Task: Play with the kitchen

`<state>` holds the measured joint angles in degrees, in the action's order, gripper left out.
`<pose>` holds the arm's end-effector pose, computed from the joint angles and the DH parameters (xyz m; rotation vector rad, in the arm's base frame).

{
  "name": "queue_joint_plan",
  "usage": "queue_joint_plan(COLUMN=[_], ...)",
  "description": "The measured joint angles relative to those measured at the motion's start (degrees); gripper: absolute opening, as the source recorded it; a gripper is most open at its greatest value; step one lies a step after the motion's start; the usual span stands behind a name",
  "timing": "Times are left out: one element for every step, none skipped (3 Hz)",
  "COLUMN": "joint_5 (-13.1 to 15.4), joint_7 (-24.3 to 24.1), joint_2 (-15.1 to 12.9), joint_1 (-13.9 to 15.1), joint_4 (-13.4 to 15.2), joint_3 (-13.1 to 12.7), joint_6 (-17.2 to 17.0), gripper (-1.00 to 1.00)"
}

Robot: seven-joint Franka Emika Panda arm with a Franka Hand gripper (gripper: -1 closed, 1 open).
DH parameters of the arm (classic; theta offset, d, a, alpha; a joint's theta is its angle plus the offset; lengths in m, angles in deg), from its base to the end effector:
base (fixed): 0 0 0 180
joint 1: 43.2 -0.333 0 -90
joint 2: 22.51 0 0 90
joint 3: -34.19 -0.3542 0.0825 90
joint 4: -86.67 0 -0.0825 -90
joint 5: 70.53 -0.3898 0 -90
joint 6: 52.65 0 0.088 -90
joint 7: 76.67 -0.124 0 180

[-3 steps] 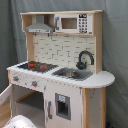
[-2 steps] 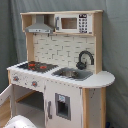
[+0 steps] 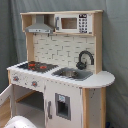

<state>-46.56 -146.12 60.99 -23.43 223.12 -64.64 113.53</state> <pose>0.1126 0.5284 0.2345 1.7692 1.0161 1.7899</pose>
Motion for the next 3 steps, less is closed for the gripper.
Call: queue_joint_plan(joint_5=[-4.3,-5.9,-5.9], joint_7=[-0.2,-0.2,3.6], joint_2=[0.0,-0.2,-1.6], joint_1=[0.1,0.4,5.1], joint_4=[4.1,9.7,10.4], joint_3=[0.0,-0.4,-0.8], joint_6=[-0.8,-0.9,-0.4], gripper=[1.0,1.0,1.0])
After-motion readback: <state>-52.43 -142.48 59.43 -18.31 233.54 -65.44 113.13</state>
